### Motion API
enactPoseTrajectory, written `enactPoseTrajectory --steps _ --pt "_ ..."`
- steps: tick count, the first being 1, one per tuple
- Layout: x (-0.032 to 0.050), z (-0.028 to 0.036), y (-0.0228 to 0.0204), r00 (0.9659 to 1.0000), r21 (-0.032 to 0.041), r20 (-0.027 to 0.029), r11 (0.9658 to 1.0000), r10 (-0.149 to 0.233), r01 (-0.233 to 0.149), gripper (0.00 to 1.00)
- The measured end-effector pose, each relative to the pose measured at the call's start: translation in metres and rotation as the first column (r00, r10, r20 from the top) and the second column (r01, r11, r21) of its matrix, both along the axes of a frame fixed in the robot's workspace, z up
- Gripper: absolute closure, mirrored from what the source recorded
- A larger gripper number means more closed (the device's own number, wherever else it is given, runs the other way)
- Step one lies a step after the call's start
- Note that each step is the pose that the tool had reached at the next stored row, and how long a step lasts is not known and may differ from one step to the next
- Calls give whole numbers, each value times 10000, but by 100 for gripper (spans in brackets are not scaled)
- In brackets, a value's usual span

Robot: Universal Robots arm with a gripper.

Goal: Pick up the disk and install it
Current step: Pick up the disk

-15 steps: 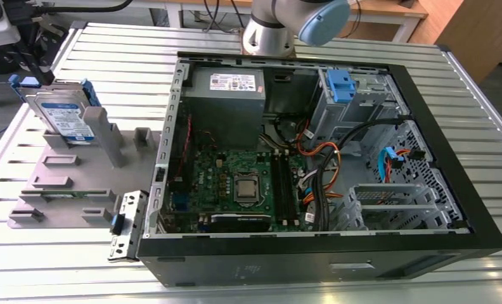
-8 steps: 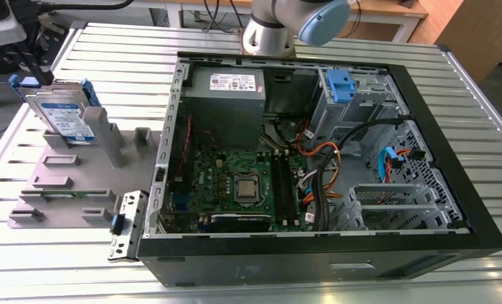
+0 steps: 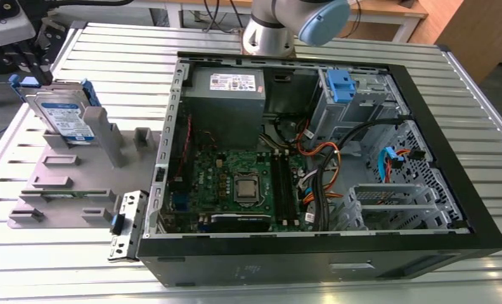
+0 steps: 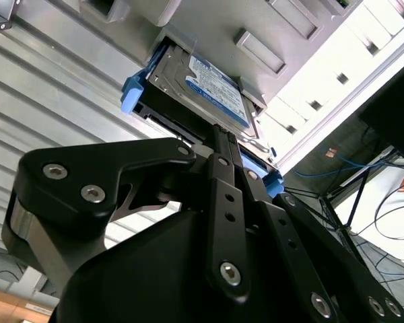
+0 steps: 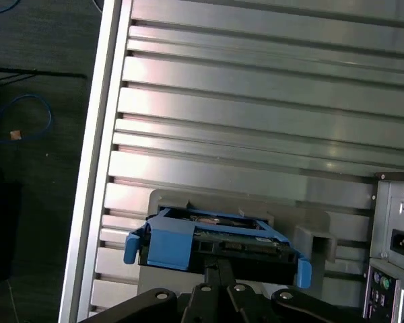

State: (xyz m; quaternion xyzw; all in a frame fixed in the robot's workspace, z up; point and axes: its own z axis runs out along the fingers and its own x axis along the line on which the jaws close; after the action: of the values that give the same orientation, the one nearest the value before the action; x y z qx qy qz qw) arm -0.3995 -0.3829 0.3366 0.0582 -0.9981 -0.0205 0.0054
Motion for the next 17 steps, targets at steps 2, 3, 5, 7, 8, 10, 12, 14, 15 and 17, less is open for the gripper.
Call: enactPoseTrajectory --steps 2,3,5,7,8,10,12,14,15,17 --pt "0 0 0 10000 0 0 10000 85 -85 89" --pt "0 0 0 10000 0 -1 10000 86 -86 89" --pt "0 0 0 10000 0 0 10000 91 -91 89" --pt "0 0 0 10000 0 0 10000 92 -92 89" --pt "0 2 0 10000 0 -1 10000 91 -91 89" --pt "0 7 0 10000 0 1 10000 92 -92 89" --pt "0 10 0 10000 0 0 10000 92 -92 89" --pt "0 10 0 10000 0 0 10000 92 -92 89" --pt "0 11 0 10000 0 -1 10000 91 -91 89" --pt "0 11 0 10000 0 0 10000 92 -92 89"
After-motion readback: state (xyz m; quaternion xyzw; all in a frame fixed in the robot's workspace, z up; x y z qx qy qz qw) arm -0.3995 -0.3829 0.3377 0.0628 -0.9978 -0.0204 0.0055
